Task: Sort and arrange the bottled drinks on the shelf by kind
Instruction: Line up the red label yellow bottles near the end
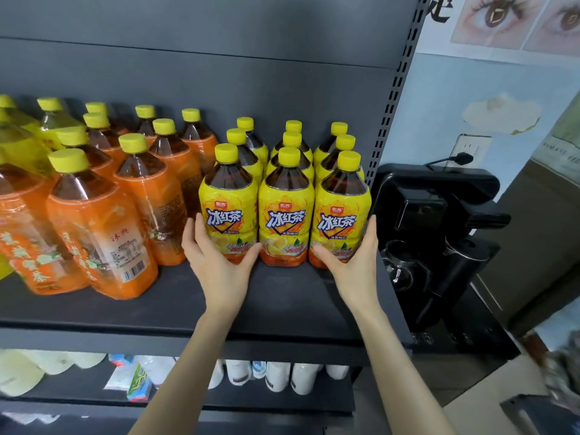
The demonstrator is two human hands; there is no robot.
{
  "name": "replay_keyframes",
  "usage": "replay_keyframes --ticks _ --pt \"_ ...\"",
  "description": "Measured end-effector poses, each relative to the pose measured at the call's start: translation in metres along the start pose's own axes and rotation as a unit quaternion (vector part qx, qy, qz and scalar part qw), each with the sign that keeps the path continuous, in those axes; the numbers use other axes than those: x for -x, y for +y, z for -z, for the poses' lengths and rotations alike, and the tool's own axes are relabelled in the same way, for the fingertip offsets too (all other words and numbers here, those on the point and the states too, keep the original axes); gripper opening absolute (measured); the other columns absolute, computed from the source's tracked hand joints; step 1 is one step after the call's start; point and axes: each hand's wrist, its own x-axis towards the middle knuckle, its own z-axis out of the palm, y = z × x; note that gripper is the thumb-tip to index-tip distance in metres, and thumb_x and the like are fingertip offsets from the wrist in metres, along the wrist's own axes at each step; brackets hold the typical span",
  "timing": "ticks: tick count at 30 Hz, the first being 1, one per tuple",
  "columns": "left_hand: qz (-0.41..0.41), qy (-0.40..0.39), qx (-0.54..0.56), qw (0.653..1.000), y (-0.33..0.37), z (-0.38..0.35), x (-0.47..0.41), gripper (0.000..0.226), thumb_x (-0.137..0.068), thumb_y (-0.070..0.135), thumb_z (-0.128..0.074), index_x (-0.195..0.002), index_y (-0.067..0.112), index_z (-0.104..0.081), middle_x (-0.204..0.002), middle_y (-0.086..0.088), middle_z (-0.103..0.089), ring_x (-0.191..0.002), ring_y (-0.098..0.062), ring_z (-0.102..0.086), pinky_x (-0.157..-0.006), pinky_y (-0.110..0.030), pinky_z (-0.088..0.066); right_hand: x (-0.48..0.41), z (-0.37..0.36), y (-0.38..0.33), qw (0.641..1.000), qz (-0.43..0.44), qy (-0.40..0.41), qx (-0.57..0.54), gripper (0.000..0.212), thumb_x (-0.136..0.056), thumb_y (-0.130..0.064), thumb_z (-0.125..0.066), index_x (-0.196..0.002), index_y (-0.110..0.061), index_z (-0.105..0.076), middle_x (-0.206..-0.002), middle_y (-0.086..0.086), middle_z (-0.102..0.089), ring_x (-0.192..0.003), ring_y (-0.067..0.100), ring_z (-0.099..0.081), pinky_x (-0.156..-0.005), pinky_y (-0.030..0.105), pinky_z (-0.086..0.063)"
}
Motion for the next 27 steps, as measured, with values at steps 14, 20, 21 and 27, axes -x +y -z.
replay_keyframes --ticks 14,20,21,27 --pt "0.036 -0.084 0.064 0.994 -0.029 0.003 -0.033 0.094 -0.069 0.033 -0.083 -0.144 0.007 -0.031 -0.133 -0.012 -0.04 -0.128 -0.025 -0.039 -0.103 -0.028 -0.031 0.006 -0.024 -0.011 0.987 -0.016 0.14 0.084 0.092 -0.082 -0.033 -0.075 -0.153 -0.018 -0.018 -0.15 0.004 -0.039 -0.136 0.024 -0.038 -0.11 0.042 -0.034" --pt "0.029 -0.061 0.052 0.996 -0.025 0.0 -0.032 0.093 -0.068 0.033 -0.084 -0.141 0.004 -0.035 -0.129 -0.015 -0.044 -0.124 -0.028 -0.042 -0.099 -0.031 -0.035 0.006 -0.026 -0.011 0.985 -0.015 0.145 0.091 0.091 -0.082 -0.035 -0.074 -0.153 -0.018 -0.018 -0.148 0.005 -0.04 -0.136 0.025 -0.039 -0.11 0.045 -0.033" --pt "0.032 -0.06 0.049 0.997 -0.024 0.0 -0.032 0.093 -0.068 0.032 -0.084 -0.141 0.003 -0.035 -0.129 -0.016 -0.044 -0.124 -0.029 -0.042 -0.099 -0.033 -0.036 0.005 -0.026 -0.011 0.985 -0.018 0.144 0.09 0.091 -0.083 -0.034 -0.074 -0.153 -0.018 -0.018 -0.148 0.006 -0.041 -0.135 0.025 -0.039 -0.11 0.045 -0.033" --pt "0.041 -0.065 0.044 0.996 -0.02 0.002 -0.031 0.092 -0.068 0.033 -0.084 -0.141 0.004 -0.034 -0.131 -0.014 -0.043 -0.125 -0.027 -0.042 -0.093 -0.024 -0.034 0.005 -0.024 -0.013 0.989 -0.024 0.121 0.087 0.091 -0.085 -0.033 -0.072 -0.154 -0.017 -0.015 -0.146 0.008 -0.041 -0.135 0.025 -0.039 -0.11 0.042 -0.032"
